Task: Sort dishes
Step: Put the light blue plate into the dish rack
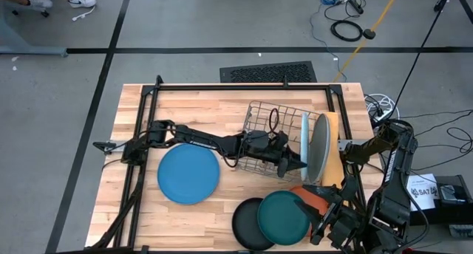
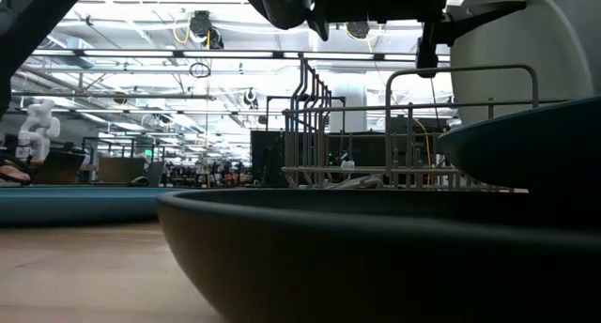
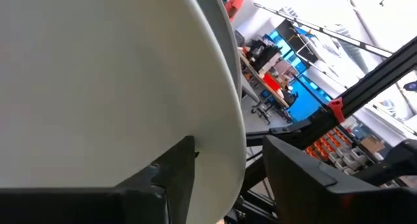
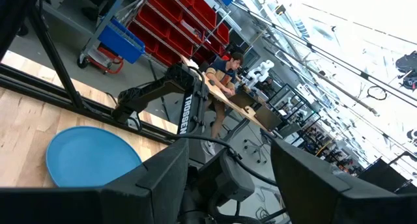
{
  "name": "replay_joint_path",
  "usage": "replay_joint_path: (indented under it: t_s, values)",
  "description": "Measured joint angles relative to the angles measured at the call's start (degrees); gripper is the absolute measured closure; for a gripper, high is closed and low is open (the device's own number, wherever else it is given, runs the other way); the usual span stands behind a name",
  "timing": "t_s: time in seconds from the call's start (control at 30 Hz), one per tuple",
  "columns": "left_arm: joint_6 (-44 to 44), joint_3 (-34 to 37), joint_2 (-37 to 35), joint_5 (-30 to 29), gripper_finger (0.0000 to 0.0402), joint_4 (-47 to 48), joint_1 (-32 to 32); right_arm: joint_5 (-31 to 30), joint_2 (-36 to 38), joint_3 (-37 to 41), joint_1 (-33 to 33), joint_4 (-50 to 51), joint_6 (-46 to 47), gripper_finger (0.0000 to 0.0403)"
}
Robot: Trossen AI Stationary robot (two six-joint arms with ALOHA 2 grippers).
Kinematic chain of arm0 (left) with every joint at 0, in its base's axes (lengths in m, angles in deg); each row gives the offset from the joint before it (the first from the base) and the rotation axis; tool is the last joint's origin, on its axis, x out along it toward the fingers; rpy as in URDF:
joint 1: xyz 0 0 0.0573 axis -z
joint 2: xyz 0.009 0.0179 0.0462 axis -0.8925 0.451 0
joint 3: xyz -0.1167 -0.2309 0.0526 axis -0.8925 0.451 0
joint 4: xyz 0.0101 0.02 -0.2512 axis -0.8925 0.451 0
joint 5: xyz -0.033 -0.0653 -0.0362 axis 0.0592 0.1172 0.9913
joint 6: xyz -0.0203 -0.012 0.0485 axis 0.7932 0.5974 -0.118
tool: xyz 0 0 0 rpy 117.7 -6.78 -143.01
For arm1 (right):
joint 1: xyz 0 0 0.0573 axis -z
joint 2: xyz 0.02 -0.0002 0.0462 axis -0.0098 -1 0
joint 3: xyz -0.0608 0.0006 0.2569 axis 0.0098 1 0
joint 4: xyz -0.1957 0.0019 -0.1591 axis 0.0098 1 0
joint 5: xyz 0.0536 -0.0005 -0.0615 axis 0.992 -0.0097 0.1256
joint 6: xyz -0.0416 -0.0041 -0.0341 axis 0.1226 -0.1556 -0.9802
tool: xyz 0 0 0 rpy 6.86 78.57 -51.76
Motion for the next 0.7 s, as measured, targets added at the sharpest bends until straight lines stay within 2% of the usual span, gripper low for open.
replay_joint_path:
  t_s: [0.23, 0.7]
  values:
    - [-2.3, -1.2, -0.1, 1.5, 0.0204, -0.1, 0.4, 0.0, 0.0, 0.0, 0.0, 0.0, 0.0, 0.0193]
    - [-7.8, -4.1, -0.3, 5.8, 0.0203, -0.1, 1.0, 0.0, 0.0, 0.0, 0.0, 0.1, 0.0, 0.0193]
